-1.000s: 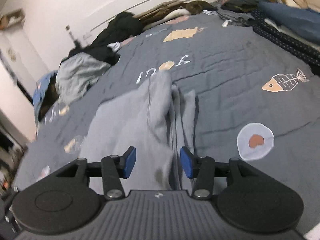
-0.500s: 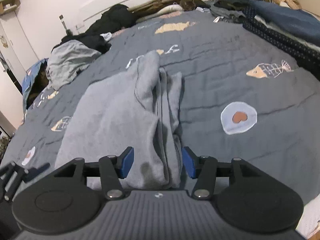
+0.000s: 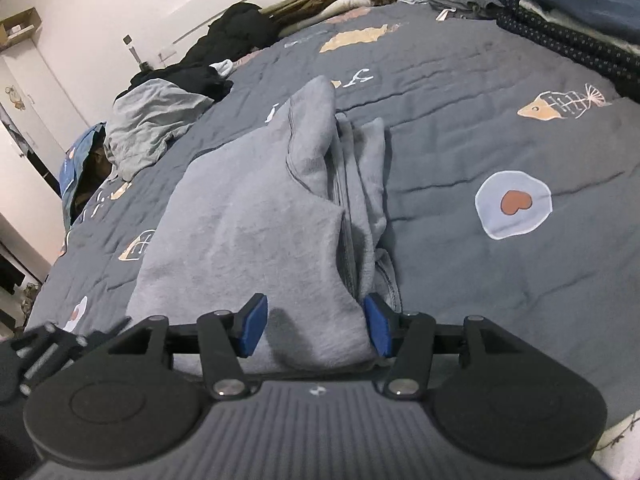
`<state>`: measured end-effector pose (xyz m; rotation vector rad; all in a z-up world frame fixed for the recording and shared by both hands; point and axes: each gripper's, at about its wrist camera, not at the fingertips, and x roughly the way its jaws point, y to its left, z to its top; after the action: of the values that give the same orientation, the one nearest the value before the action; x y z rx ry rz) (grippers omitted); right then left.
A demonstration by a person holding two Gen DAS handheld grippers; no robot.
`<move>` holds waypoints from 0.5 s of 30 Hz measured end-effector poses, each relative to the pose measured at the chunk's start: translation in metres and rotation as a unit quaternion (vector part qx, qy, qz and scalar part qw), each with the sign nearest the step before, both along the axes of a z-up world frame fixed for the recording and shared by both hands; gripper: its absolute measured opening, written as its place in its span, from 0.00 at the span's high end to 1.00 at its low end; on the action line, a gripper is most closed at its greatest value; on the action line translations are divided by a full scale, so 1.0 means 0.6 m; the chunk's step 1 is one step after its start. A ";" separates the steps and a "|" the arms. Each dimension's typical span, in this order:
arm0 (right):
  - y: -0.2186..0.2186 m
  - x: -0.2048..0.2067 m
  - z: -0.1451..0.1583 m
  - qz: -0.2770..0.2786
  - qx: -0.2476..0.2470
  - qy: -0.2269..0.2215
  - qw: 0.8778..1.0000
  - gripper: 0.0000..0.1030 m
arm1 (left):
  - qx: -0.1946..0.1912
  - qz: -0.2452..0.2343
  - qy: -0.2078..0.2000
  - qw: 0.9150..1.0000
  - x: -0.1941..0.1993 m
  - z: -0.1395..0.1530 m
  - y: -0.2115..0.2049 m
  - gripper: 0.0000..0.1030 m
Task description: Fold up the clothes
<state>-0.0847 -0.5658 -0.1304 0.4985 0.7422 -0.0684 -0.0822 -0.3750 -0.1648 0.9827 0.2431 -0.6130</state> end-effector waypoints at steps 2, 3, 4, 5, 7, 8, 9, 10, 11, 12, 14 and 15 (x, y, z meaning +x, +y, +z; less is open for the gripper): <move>-0.004 0.000 -0.003 -0.011 0.009 0.000 1.000 0.54 | 0.003 0.003 0.003 1.000 0.001 -0.003 -0.001 0.85; -0.006 -0.001 -0.004 -0.020 0.015 -0.001 1.000 0.62 | 0.010 0.002 0.000 1.000 0.000 -0.007 -0.003 0.83; -0.010 -0.002 -0.005 -0.030 0.017 -0.002 0.999 0.70 | 0.018 0.001 -0.004 1.000 0.000 -0.012 -0.005 0.83; -0.013 -0.003 -0.005 -0.040 0.020 -0.003 0.999 0.75 | 0.029 -0.001 -0.013 1.000 -0.001 -0.017 -0.007 0.83; -0.018 -0.006 -0.004 -0.050 0.023 -0.009 0.998 0.87 | 0.047 -0.007 -0.031 0.998 -0.005 -0.027 -0.012 0.72; -0.020 -0.007 -0.003 -0.055 0.025 -0.012 0.998 0.88 | 0.056 -0.009 -0.038 0.998 -0.006 -0.031 -0.014 0.72; -0.021 -0.007 -0.002 -0.055 0.024 -0.016 0.998 0.91 | 0.061 -0.008 -0.040 0.997 -0.005 -0.035 -0.014 0.72; -0.020 -0.006 -0.001 -0.054 0.022 -0.019 0.998 0.92 | 0.066 -0.007 -0.042 0.997 -0.003 -0.039 -0.015 0.72; -0.019 -0.008 0.000 -0.057 0.017 -0.023 0.998 0.92 | 0.071 -0.007 -0.042 0.997 -0.001 -0.041 -0.015 0.72; -0.018 -0.009 0.001 -0.060 0.013 -0.027 0.998 0.94 | 0.076 -0.006 -0.042 0.996 0.001 -0.042 -0.014 0.72; -0.018 -0.008 0.000 -0.061 0.009 -0.025 0.998 0.98 | 0.088 -0.001 -0.039 0.995 0.004 -0.041 -0.009 0.80; -0.018 -0.007 -0.001 -0.062 0.007 -0.024 0.998 0.98 | 0.094 0.004 -0.039 0.995 0.006 -0.040 -0.006 0.84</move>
<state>-0.0890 -0.5767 -0.1309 0.5577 0.6645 -0.1671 -0.0788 -0.3788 -0.1888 1.1849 0.2386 -0.5497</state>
